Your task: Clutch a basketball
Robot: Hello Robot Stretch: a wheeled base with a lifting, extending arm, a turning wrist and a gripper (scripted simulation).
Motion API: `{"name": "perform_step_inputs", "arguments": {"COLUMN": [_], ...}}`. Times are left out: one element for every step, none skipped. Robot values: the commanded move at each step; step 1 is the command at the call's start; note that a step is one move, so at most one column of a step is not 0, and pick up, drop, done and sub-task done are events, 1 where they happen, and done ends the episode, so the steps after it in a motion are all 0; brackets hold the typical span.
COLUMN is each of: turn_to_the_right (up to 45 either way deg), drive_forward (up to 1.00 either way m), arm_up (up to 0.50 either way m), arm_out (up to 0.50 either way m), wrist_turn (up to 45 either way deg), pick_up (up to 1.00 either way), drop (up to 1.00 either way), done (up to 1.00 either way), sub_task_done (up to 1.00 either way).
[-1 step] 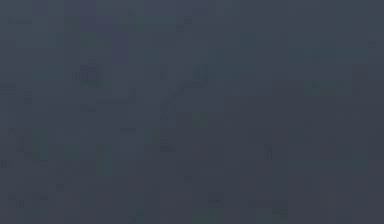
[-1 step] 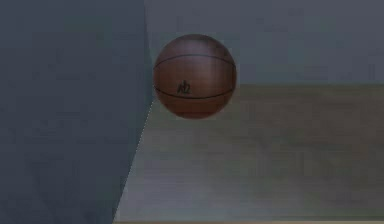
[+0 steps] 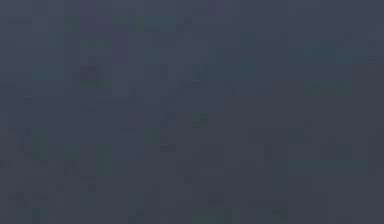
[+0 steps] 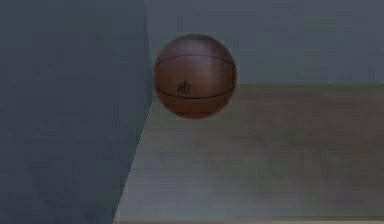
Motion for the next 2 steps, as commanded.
{"name": "perform_step_inputs", "arguments": {"turn_to_the_right": [0.0,0.0], "drive_forward": [0.0,0.0], "arm_up": [0.38,0.0], "arm_out": [0.0,0.14], "wrist_turn": [0.0,0.0], "pick_up": [0.0,0.0], "drop": [0.0,0.0], "done": [0.0,0.0], "sub_task_done": [0.0,0.0]}}
